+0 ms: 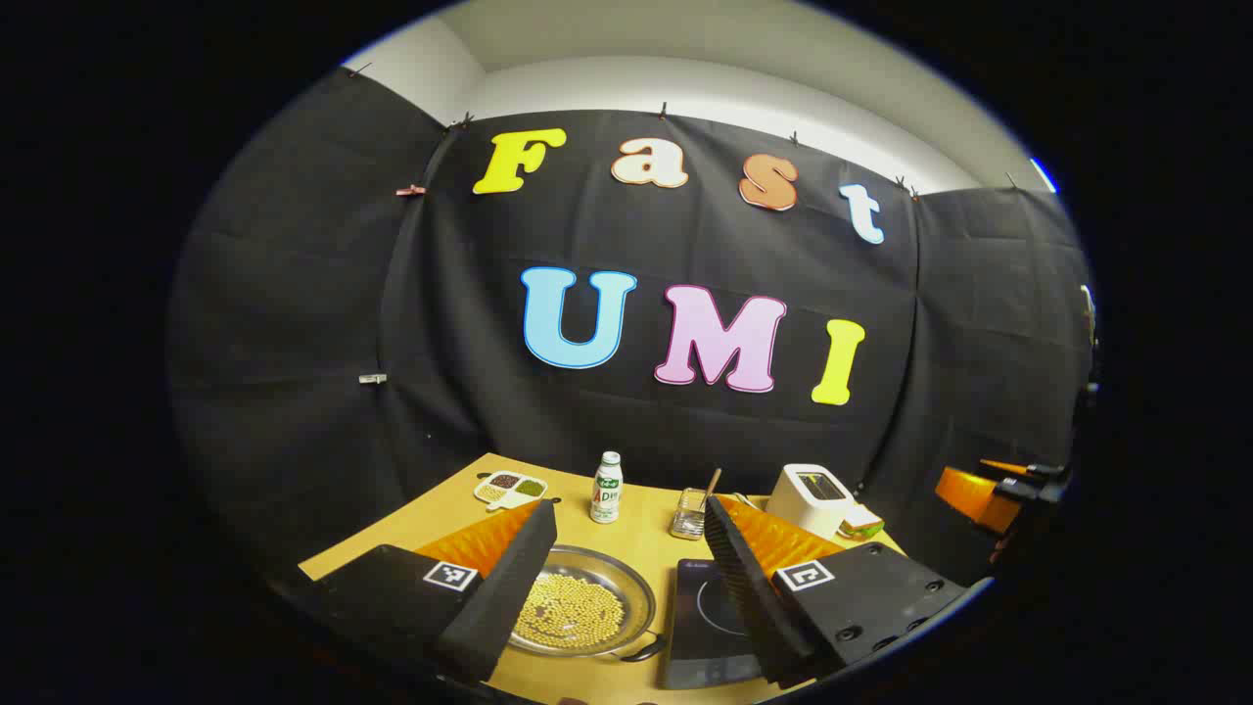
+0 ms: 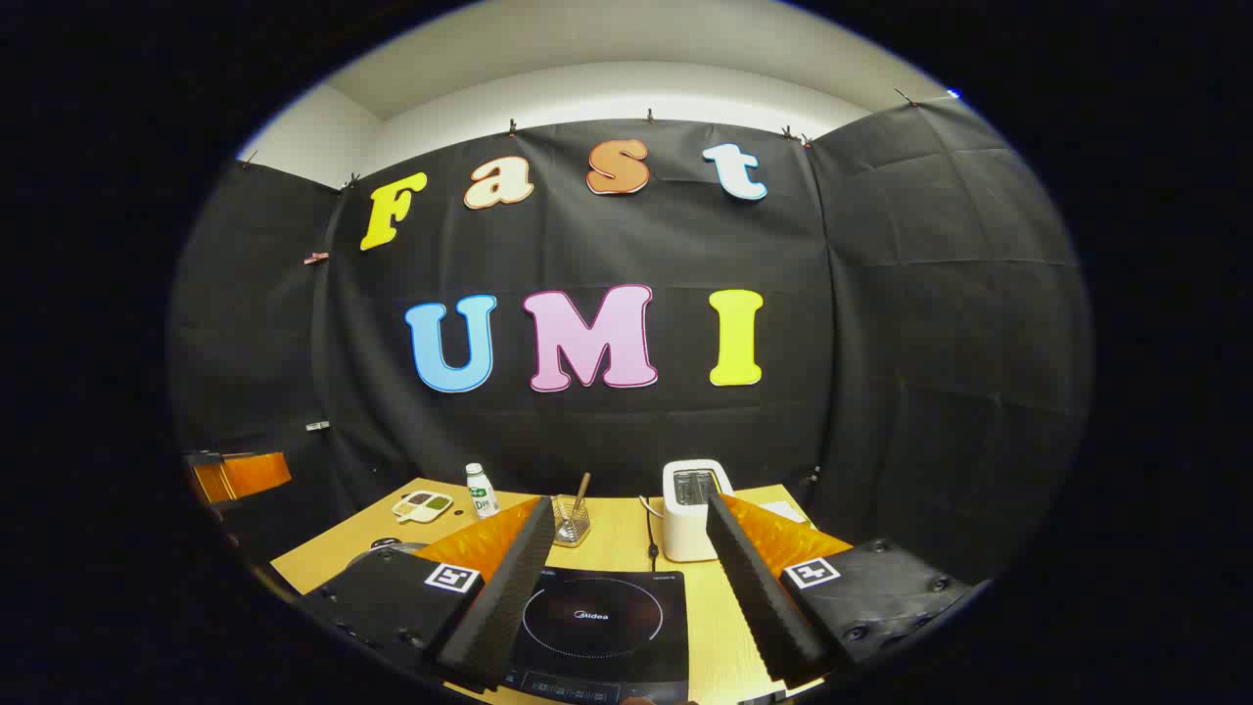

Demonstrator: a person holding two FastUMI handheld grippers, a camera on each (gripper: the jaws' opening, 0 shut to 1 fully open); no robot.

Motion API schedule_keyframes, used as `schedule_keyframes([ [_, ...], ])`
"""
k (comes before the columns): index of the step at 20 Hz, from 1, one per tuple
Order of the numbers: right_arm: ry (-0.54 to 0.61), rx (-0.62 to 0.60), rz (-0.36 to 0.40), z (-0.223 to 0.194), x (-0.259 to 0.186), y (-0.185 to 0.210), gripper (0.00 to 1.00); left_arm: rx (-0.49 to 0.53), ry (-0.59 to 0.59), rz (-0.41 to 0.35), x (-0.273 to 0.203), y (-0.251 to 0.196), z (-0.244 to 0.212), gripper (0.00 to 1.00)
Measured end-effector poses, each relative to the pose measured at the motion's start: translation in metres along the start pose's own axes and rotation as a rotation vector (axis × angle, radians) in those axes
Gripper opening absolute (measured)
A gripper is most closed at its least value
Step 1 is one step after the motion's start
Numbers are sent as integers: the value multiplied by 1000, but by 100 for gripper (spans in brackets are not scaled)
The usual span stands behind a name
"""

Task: First push the handle of the pot to place it horizontally, then grasp the pot with both hands and set it on the induction cooktop.

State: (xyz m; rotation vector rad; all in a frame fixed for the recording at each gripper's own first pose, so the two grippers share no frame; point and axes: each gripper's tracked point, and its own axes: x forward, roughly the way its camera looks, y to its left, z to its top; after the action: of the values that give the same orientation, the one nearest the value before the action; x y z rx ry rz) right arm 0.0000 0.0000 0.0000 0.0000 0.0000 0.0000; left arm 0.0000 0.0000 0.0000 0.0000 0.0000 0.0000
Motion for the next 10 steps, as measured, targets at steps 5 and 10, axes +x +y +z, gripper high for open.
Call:
schedule_keyframes([
  [5, 22, 13, -44, -5, 0, 14, 97, 0, 15, -59, 11, -4, -14, 95],
  [10, 17, -1, -78, -3, 1, 28, 97, 44, 25, -110, 23, 3, -21, 95],
])
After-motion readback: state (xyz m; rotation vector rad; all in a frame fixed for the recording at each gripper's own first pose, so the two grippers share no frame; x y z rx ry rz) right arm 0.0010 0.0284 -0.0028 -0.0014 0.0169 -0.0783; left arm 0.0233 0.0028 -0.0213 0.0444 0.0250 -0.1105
